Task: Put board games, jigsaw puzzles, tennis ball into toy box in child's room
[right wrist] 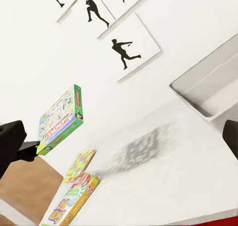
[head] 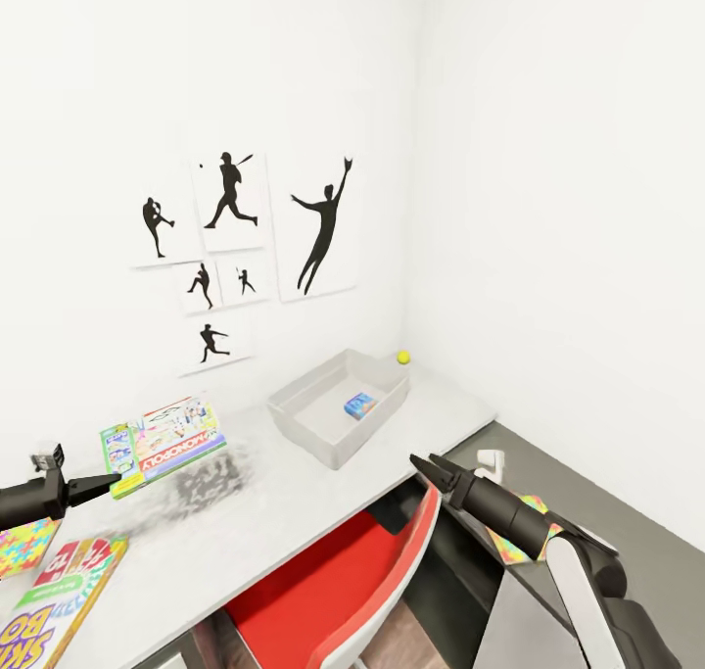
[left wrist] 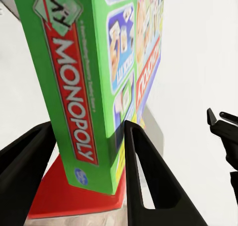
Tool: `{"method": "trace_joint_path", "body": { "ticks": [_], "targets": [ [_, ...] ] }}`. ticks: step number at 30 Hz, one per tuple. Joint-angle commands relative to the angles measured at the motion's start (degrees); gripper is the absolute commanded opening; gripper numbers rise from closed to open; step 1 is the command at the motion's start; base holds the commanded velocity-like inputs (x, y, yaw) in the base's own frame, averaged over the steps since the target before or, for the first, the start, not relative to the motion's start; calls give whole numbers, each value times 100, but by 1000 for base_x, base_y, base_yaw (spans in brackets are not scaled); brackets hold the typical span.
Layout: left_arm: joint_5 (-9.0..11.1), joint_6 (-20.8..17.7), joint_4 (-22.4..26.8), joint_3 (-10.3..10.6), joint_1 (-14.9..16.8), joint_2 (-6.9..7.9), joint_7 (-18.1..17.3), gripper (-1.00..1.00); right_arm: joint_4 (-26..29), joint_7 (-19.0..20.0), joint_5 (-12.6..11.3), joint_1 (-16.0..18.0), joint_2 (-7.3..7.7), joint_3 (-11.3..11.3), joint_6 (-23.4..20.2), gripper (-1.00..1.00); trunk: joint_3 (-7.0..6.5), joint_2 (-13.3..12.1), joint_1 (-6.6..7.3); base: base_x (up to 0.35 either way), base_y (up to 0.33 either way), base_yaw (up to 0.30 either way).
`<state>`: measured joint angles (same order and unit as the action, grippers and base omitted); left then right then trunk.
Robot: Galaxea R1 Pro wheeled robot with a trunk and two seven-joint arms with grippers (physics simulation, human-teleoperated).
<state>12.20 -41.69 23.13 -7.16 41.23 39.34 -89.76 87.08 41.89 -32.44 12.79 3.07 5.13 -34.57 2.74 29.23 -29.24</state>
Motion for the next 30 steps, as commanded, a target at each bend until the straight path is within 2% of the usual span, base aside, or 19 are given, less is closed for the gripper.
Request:
{"method": "trace_joint_path", "body": {
  "ticks": [1, 12, 23, 30],
  "targets": [
    [-7, -60, -1, -5, 8, -4, -24, -100, 2, 3, -34, 4, 1, 6, -41, 100, 8, 11, -6, 254, -165, 256],
    [-7, -59, -1, -6, 8, -14, -24, -100, 2, 18, -34, 4, 10, 12, -45, 100, -27, 11, -6, 257, -197, 231],
    [-7, -54, -1, -13, 8, -14, -24, -100, 2, 31, -34, 4, 16, 15, -50, 100, -36, 11, -6, 242, 29, -1],
    [-7, -50, -1, -14, 8, -14, -24, -100, -1, 37, -34, 4, 18, 15, -50, 100, -39, 11, -6, 98, -17, -17]
  ]
}}
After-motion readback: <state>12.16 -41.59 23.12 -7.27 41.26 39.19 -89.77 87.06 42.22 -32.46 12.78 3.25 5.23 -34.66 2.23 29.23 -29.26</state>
